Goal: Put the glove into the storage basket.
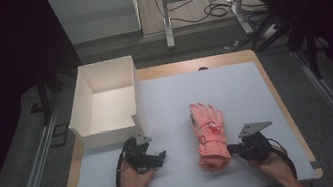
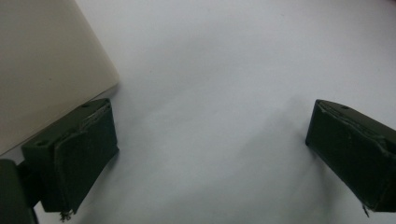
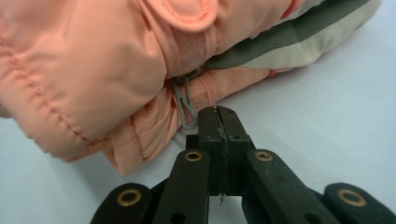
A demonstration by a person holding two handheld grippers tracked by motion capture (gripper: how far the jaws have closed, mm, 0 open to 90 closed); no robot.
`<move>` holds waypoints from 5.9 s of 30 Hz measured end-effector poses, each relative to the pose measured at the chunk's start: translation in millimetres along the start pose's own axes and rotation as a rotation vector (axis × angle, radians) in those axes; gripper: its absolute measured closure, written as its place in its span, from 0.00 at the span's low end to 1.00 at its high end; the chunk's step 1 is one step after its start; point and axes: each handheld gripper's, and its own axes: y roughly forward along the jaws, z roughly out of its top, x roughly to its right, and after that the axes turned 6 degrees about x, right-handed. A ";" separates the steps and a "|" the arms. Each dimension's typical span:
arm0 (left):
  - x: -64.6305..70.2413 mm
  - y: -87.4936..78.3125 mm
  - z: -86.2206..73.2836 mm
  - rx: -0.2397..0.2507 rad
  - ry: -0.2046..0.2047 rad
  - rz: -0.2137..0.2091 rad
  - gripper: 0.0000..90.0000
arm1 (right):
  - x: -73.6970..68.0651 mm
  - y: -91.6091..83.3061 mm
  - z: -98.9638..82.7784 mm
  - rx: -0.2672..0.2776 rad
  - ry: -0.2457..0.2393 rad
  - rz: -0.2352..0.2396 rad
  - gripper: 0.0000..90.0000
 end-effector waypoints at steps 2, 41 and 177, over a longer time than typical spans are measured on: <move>0.0 0.0 0.0 0.000 0.000 0.000 0.02 | -0.8 3.1 0.3 -0.002 -0.001 0.005 0.99; -0.1 0.0 0.0 0.000 0.001 0.000 0.02 | -13.4 69.0 44.8 0.020 -0.005 -0.040 0.98; 59.4 55.1 153.2 -0.207 0.238 -0.196 0.45 | 56.7 0.5 -5.7 0.058 0.068 -0.336 0.21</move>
